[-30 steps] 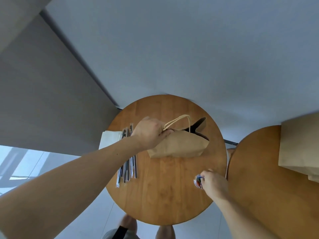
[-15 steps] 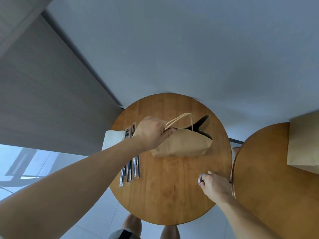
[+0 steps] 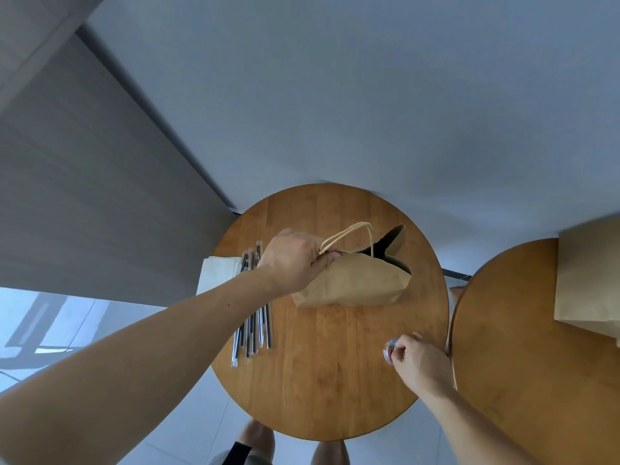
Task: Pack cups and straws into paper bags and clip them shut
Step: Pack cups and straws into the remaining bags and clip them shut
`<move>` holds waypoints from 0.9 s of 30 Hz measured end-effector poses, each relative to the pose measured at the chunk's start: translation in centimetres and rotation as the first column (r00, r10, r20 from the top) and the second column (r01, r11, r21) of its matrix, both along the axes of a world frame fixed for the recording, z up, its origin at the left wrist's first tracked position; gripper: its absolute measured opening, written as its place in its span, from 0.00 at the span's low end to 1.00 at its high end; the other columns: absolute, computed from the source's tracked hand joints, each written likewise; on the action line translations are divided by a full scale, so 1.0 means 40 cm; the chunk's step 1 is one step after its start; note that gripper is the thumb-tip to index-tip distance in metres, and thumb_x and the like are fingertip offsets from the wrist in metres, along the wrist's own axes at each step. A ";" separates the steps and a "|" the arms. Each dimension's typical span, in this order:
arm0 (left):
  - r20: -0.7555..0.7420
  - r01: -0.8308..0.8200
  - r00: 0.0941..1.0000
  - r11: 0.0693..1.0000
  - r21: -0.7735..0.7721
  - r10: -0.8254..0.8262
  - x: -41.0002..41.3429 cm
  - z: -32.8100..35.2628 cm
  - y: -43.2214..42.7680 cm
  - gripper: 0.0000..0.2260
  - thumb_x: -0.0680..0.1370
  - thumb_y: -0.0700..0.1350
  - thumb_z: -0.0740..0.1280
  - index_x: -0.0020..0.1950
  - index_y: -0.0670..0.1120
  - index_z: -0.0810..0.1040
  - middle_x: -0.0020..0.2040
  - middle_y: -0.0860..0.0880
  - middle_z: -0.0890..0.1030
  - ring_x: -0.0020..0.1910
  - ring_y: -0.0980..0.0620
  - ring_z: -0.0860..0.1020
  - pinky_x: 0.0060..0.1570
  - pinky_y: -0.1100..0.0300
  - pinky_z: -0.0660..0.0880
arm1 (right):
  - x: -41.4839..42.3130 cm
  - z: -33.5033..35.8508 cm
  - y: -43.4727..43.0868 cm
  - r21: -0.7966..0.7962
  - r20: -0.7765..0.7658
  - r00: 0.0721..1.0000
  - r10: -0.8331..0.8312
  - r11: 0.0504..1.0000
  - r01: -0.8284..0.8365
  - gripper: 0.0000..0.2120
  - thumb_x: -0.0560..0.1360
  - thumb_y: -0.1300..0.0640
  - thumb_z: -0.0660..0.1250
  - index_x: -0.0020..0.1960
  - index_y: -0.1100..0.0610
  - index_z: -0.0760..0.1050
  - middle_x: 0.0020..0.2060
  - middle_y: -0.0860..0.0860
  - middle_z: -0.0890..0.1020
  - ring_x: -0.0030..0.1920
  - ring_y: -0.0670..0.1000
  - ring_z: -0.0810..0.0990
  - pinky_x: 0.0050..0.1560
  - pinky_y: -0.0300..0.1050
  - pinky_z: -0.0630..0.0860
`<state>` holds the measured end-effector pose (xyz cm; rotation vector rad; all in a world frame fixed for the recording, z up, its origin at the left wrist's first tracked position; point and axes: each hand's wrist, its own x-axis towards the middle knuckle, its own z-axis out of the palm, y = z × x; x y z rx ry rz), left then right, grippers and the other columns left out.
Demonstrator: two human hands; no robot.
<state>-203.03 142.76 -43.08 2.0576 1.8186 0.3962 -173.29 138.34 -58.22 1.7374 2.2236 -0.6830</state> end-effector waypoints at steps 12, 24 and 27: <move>-0.020 -0.042 0.999 0.994 -0.096 0.040 0.000 0.020 0.003 0.13 0.83 0.53 0.62 0.46 0.49 0.82 0.36 0.52 0.82 0.37 0.50 0.78 0.39 0.59 0.60 | -0.075 0.152 0.045 -0.106 -0.498 0.814 -0.299 0.953 0.285 0.12 0.71 0.57 0.74 0.36 0.46 0.73 0.31 0.40 0.81 0.37 0.35 0.80 0.31 0.30 0.73; -0.088 -0.121 0.991 0.973 -0.195 0.105 -0.008 0.025 0.006 0.14 0.82 0.57 0.60 0.38 0.57 0.76 0.26 0.59 0.67 0.28 0.60 0.66 0.44 0.57 0.60 | -0.278 0.406 0.131 -0.265 -0.844 0.431 -0.321 0.946 0.187 0.06 0.74 0.60 0.74 0.45 0.49 0.83 0.33 0.48 0.83 0.32 0.43 0.78 0.35 0.36 0.74; -0.085 -0.112 0.992 0.971 -0.212 0.096 -0.008 0.030 0.005 0.12 0.82 0.57 0.59 0.49 0.58 0.82 0.28 0.61 0.69 0.34 0.56 0.69 0.45 0.58 0.60 | -0.294 0.415 0.142 -0.216 -0.851 0.438 -0.289 0.953 0.211 0.06 0.74 0.61 0.73 0.44 0.50 0.82 0.32 0.48 0.83 0.30 0.43 0.78 0.34 0.36 0.74</move>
